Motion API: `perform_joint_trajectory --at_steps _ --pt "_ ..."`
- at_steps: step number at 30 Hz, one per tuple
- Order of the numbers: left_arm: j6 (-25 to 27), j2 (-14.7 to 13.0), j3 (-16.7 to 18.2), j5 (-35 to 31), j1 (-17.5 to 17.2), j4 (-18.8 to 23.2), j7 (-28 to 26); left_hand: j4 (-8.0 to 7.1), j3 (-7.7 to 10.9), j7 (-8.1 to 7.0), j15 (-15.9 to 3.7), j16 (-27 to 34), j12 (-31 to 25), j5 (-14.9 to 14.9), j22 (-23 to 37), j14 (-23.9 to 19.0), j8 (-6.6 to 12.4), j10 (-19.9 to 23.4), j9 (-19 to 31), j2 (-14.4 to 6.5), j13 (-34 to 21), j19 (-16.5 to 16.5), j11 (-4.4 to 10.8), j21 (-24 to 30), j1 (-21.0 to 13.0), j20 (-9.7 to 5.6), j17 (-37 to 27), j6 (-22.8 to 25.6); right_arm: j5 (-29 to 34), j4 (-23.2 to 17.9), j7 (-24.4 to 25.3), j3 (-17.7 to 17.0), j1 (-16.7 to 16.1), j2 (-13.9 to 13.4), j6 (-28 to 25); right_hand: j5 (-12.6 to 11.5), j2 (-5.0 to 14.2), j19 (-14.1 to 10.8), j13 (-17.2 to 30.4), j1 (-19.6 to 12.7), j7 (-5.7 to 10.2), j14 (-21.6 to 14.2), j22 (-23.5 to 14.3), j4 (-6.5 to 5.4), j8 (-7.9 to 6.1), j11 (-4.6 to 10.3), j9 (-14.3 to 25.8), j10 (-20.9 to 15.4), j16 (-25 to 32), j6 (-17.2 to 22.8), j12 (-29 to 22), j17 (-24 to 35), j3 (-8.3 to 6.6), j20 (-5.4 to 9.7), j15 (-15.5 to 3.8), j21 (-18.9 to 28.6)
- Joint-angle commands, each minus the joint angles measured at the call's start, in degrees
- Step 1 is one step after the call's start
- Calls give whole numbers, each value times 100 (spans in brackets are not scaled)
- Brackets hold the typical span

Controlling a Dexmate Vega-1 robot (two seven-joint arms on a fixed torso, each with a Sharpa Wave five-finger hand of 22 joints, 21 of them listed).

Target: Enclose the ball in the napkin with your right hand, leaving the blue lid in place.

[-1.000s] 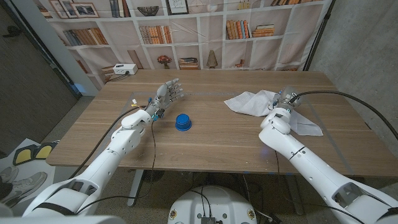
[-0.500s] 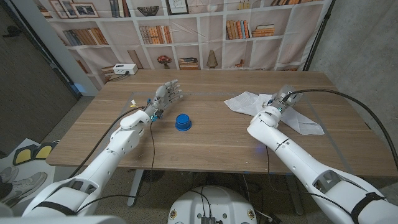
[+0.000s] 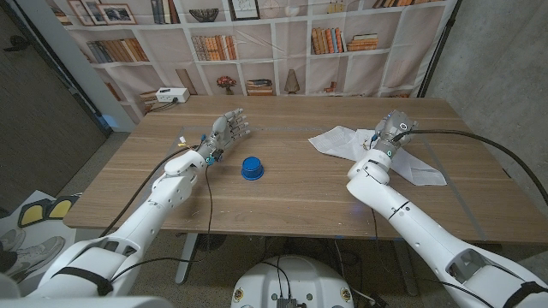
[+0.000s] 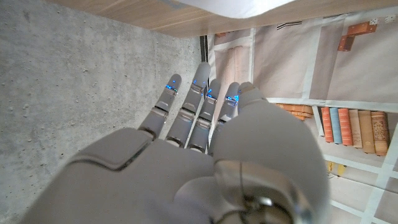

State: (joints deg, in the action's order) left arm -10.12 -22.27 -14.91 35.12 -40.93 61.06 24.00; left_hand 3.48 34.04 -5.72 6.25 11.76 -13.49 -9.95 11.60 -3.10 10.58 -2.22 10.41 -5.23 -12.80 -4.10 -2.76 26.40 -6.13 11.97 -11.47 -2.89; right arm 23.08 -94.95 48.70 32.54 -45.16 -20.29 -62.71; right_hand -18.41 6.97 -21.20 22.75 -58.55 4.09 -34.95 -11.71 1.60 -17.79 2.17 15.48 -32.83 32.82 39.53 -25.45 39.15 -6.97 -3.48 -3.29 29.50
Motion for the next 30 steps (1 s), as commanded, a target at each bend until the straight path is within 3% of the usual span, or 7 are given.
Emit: perform_joint_trajectory --at_steps 1,6,12,14,20,26,30 --pt "-225 160 -78 -31 400 -691 452 -7 49 -35 21 36 4 -2 31 -24 17 -25 -4 -7 -11 36 -26 -9 7 3 -9 -32 230 -1045 -234 391 -366 -696 -779 31 6 -24 45 -281 46 175 15 242 88 28 35 234 -49 -216 77 32 -122 65 -710 34" --pt "-250 195 -89 -53 504 -873 507 -6 50 -39 29 35 6 -1 31 -27 19 -30 -4 -7 -12 33 -27 -12 8 2 -9 -29 184 -1277 -310 329 -443 -710 -1401 54 28 17 29 -270 61 331 23 254 124 36 23 356 -184 -266 139 -51 -154 89 -680 17" --pt "-295 247 -109 -83 618 -1065 570 -6 49 -43 31 32 5 0 32 -24 21 -28 -4 -4 -12 30 -30 -16 11 -3 -10 -27 458 -1764 -1024 53 -758 -775 -1728 298 53 311 -47 707 -16 703 46 -279 231 -73 -14 646 -467 -407 329 -246 126 -29 -480 -117" --pt "-323 266 -120 -99 656 -1128 592 -6 49 -42 32 31 1 0 32 -23 21 -18 -4 -3 -12 31 -39 -17 13 -3 -10 -26 948 -1874 -1592 -62 -917 -738 -1728 388 31 448 -77 1095 -68 861 50 -470 326 -152 -32 796 -550 -590 421 -280 250 -93 -401 -187" --pt "-354 327 -153 -131 771 -1288 658 -7 50 -41 28 31 1 0 32 -27 21 -18 -4 -4 -12 31 -43 -19 15 -3 -11 -28 2816 -2011 -3752 -230 -1247 -656 -1728 497 -257 817 -80 1795 -174 1270 48 -707 566 -218 -65 1191 -687 -1091 595 -297 590 -261 -199 -379" --pt "-363 362 -177 -162 832 -1359 681 -8 51 -38 26 31 1 0 32 -29 22 -20 -4 -5 -12 32 -47 -21 18 -3 -11 -28 4033 -2176 -5819 -249 -1360 -932 -1728 421 -588 1406 -30 2546 -270 1952 34 -905 747 -324 -82 1875 -916 -1866 830 -323 999 -445 -3 -682" --pt "-358 374 -178 -168 840 -1366 673 -8 52 -38 27 30 3 0 33 -29 24 -24 -4 -7 -12 30 -46 -23 20 -7 -12 -23 4810 -2125 -7077 -175 -1319 -1134 -1728 293 -818 1759 2 2826 -281 2434 18 -904 789 -377 -112 2418 -1093 -2481 1007 -356 1240 -577 117 -875"
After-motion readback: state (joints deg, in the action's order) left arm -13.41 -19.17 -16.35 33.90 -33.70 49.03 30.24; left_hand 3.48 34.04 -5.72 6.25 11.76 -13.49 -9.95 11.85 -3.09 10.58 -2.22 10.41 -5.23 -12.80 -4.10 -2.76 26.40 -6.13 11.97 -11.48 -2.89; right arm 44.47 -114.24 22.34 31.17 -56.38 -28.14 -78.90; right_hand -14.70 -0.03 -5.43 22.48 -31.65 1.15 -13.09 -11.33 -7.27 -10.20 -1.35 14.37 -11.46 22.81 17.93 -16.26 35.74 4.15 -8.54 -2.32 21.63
